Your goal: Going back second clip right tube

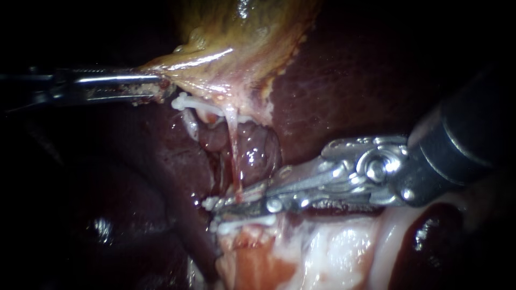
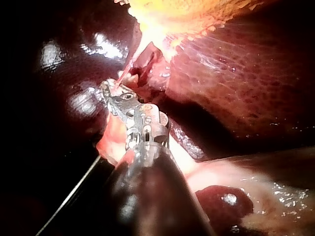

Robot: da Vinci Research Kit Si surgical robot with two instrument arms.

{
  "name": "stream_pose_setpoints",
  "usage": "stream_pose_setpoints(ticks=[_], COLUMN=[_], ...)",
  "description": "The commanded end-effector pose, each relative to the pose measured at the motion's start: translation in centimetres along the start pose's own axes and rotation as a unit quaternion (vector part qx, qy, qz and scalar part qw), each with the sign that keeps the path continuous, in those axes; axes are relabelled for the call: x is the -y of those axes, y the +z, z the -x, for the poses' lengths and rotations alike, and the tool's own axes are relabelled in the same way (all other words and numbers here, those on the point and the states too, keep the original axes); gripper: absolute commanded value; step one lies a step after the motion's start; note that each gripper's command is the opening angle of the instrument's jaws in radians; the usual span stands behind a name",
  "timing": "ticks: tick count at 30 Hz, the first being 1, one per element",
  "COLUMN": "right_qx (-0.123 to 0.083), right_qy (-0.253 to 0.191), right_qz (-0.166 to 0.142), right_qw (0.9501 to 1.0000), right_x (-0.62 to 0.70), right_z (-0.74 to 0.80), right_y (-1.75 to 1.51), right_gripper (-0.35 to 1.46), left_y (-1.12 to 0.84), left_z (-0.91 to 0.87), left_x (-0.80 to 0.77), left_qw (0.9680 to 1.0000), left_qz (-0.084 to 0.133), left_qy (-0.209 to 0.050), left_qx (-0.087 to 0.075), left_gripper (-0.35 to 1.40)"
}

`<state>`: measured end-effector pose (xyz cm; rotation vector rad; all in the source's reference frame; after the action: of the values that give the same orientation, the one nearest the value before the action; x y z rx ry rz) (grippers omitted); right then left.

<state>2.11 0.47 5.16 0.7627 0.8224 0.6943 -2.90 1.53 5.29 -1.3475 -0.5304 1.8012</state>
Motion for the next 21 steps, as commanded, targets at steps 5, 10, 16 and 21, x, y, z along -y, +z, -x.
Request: stream_pose_setpoints(ticks=[5, 10, 16, 21], right_qx=[-0.005, -0.057, -0.072, -0.066], right_qy=[0.0, 0.001, -0.01, -0.069], right_qz=[-0.003, -0.031, -0.036, 0.009], right_qw=[1.0, 0.9979, 0.9967, 0.9954], right_x=[-0.02, -0.19, -0.49, -0.58], right_z=[0.03, 0.12, 0.26, 0.28], right_y=[0.03, 0.15, 0.26, 0.24], right_gripper=[-0.28, 0.24, 0.43, 0.49], left_y=[0.0, 0.0, 0.0, 0.0], left_z=[0.0, 0.0, 0.0, 0.0], left_x=[0.0, 0.0, 0.0, 0.0], left_qw=[1.0, 1.0, 1.0, 1.0], left_qz=[0.0, 0.0, 0.0, 0.0], left_qy=[0.0, 0.0, 0.0, 0.0], left_qx=[0.0, 0.0, 0.0, 0.0], left_gripper=[-0.35, -0.35, -0.35, -0.35])
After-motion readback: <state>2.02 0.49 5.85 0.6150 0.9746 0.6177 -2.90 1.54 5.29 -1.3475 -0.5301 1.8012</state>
